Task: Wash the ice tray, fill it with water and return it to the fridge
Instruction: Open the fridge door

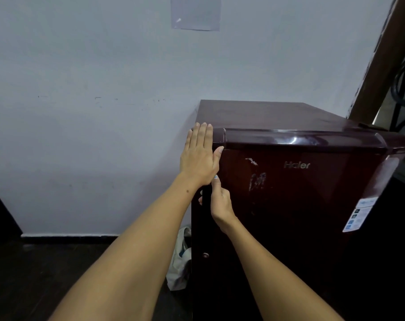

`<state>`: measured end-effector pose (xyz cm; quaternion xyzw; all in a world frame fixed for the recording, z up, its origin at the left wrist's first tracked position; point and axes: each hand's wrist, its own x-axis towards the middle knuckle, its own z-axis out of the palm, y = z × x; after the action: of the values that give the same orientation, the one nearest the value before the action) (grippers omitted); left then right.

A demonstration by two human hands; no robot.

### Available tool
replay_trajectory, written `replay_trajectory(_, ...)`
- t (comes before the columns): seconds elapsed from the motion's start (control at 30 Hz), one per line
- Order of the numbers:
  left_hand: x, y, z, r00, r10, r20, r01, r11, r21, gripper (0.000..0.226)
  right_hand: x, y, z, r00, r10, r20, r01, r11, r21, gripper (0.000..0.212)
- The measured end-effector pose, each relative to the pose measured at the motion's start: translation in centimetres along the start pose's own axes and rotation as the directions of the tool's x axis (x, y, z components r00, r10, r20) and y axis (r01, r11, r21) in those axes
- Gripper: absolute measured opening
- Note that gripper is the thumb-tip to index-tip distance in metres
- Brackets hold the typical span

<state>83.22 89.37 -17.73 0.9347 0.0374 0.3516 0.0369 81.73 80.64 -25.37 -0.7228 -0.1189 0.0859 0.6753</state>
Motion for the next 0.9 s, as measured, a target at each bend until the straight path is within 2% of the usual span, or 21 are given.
replay_trajectory(0.37,-0.6,0.3,-2.3,0.986,-0.027,0.167,0.031,0.999,-0.021,0.063,-1.6,-2.1,-1.1,0.963,0.179,0.202,-0.189,0.981,0.034,0.064)
replay_trajectory(0.67,-5.1,3.3,-4.4,0.992,-0.088,0.088,0.087,0.996,0.008,0.065,-6.8,-2.7,-3.8,0.947,0.131,0.293,-0.15,0.988,0.045,0.053)
replay_trajectory(0.9,-9.7,7.0,-7.2,0.996,-0.085,0.021,0.084,0.996,0.032,0.064,-11.4,-2.0,-6.6,0.945,0.142,0.296,-0.168,0.984,0.064,0.056)
